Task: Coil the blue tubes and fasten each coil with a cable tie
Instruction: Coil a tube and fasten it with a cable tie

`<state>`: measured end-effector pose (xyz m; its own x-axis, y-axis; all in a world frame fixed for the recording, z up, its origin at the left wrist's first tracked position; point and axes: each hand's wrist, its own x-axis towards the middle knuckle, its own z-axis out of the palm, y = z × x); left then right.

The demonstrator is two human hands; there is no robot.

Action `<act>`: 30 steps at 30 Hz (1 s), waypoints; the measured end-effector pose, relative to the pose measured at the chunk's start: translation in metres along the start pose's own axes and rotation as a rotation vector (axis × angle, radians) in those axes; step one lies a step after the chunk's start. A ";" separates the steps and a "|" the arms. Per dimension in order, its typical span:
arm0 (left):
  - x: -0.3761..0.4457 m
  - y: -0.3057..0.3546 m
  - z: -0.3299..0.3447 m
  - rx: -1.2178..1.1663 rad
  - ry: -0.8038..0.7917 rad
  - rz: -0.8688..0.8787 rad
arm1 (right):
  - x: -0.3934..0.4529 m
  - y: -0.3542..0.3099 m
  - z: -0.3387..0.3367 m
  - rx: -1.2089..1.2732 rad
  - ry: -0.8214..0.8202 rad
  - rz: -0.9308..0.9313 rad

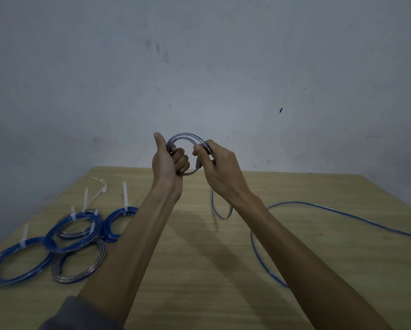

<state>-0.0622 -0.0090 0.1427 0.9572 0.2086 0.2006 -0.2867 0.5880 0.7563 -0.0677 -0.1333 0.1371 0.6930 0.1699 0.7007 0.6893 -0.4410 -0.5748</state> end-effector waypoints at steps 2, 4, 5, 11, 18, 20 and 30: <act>-0.004 -0.004 0.001 0.157 -0.010 0.104 | 0.002 0.007 -0.003 -0.007 0.040 0.038; -0.008 -0.008 0.000 0.314 -0.050 0.217 | 0.004 0.013 -0.007 -0.010 0.039 0.085; -0.010 -0.010 0.000 0.363 -0.072 0.250 | 0.005 0.016 -0.009 -0.009 0.026 0.102; -0.011 -0.017 0.000 0.370 -0.073 0.170 | -0.005 0.016 -0.011 0.081 0.003 0.136; -0.005 -0.035 -0.003 0.172 -0.085 -0.014 | -0.007 0.008 -0.010 0.260 -0.019 0.206; 0.000 -0.039 -0.009 0.165 -0.117 -0.062 | -0.006 0.012 -0.011 0.230 -0.059 0.201; 0.003 -0.017 -0.015 0.408 -0.415 -0.086 | -0.007 0.026 -0.020 0.192 -0.106 0.200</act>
<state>-0.0557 -0.0063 0.1212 0.9353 -0.1986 0.2928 -0.2476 0.2236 0.9427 -0.0584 -0.1639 0.1258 0.8305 0.1917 0.5230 0.5570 -0.3022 -0.7736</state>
